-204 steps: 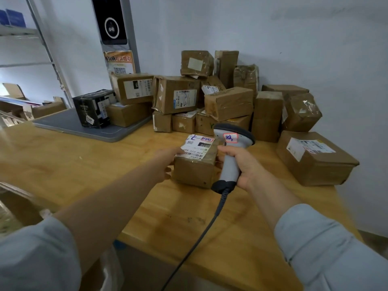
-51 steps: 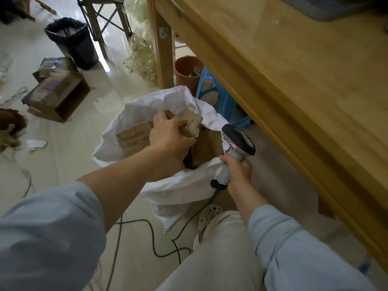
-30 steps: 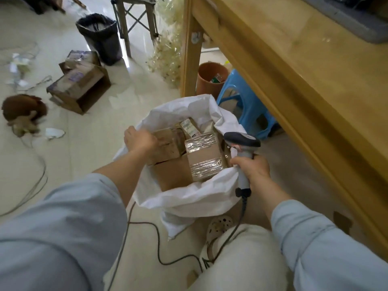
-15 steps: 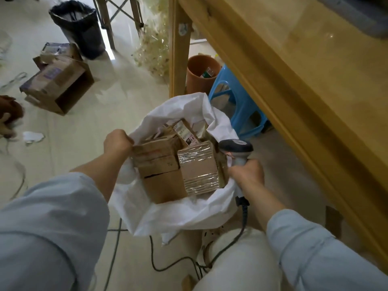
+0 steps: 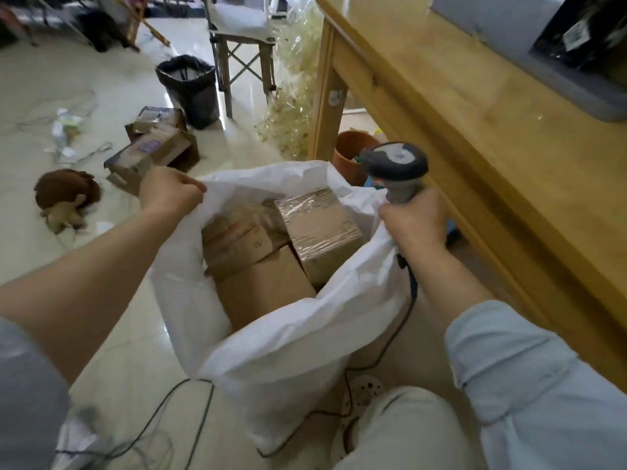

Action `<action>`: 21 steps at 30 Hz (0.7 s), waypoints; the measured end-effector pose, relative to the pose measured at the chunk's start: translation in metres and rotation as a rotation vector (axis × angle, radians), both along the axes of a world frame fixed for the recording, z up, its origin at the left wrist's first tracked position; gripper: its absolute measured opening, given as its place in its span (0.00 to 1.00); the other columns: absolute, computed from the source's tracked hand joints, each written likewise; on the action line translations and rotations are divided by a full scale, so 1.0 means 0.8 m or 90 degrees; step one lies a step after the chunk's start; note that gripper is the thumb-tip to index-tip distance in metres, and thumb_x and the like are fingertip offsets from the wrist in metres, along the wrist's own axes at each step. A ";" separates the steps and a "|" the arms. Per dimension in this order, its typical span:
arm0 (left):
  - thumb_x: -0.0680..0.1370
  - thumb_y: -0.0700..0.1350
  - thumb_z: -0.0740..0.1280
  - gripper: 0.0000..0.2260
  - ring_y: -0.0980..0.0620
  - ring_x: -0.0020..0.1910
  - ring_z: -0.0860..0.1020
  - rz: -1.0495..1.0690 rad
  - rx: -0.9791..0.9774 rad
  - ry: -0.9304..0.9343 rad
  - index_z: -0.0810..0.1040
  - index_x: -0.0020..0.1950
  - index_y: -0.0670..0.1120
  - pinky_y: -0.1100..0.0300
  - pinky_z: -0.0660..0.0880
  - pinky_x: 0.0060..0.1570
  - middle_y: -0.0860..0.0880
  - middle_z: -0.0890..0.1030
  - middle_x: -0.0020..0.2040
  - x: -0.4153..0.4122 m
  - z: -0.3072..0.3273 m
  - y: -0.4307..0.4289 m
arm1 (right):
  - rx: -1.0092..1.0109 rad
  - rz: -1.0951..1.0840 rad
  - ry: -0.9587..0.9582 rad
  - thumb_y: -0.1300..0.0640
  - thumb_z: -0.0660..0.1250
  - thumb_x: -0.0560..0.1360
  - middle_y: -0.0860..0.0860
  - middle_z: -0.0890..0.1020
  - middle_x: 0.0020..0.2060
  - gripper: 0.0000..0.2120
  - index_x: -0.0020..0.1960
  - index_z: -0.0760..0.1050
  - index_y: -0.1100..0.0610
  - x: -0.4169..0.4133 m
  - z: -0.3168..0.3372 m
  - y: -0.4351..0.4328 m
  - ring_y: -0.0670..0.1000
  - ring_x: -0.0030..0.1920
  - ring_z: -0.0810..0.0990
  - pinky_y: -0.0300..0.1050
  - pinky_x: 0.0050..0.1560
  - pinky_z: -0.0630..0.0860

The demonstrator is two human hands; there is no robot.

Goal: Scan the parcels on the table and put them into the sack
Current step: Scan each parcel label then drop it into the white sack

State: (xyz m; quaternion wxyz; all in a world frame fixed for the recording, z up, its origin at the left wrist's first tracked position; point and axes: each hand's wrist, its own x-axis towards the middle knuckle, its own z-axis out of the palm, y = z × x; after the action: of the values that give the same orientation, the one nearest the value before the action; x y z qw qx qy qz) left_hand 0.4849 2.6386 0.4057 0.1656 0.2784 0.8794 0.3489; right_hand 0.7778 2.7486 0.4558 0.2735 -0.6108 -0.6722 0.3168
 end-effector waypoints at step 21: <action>0.80 0.38 0.63 0.12 0.46 0.61 0.75 0.108 0.051 0.013 0.81 0.61 0.45 0.49 0.71 0.65 0.45 0.79 0.62 0.008 -0.014 -0.034 | 0.034 -0.005 -0.044 0.62 0.69 0.71 0.55 0.79 0.45 0.08 0.50 0.76 0.59 -0.018 -0.001 -0.009 0.55 0.47 0.77 0.45 0.46 0.71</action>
State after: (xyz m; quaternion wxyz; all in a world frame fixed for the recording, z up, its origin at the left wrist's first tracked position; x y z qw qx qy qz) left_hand 0.4910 2.6117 0.3945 0.1154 0.2130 0.8868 0.3937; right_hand 0.7637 2.7415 0.4551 0.2674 -0.6163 -0.6870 0.2768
